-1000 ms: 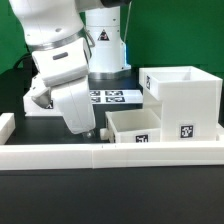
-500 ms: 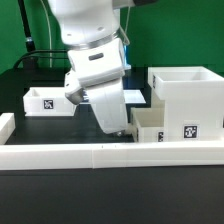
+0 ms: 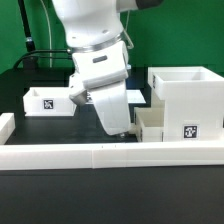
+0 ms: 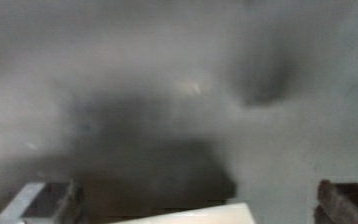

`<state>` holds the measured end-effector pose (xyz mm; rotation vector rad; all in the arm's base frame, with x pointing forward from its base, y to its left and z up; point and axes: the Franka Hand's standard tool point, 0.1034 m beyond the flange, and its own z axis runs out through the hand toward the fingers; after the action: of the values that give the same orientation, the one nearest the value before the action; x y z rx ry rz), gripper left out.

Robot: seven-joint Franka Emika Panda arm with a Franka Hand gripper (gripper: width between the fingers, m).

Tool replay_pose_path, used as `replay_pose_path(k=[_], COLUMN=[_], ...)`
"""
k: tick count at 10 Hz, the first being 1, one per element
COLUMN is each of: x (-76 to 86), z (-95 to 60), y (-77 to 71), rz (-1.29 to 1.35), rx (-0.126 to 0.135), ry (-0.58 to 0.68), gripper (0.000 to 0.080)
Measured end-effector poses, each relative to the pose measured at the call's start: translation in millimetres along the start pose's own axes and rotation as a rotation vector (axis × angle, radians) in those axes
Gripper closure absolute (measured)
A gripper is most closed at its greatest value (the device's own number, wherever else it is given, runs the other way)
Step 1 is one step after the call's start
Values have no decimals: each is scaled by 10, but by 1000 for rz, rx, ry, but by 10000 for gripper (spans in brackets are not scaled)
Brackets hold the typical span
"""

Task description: Assemble drawer

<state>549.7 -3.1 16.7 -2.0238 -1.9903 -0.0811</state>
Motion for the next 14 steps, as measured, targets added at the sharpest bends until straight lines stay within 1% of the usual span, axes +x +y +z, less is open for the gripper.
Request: replay_pose_path(k=[1, 3, 6, 7, 8, 9, 10, 12, 14], x=[74, 238, 261, 231, 71, -91, -185, -262, -314], z=[33, 57, 57, 49, 50, 57, 64, -29, -139], y=[-26, -18, -7, -7, -40, -105, -175, -354, -479], rz=[-3, 45, 124, 112, 63, 56, 47, 56, 66], rx=[7, 6, 5, 4, 6, 9, 15, 20, 17], ry=[5, 8, -6, -6, -8, -10, -10, -18, -29], gripper=[150, 150, 150, 150, 150, 150, 150, 150, 150])
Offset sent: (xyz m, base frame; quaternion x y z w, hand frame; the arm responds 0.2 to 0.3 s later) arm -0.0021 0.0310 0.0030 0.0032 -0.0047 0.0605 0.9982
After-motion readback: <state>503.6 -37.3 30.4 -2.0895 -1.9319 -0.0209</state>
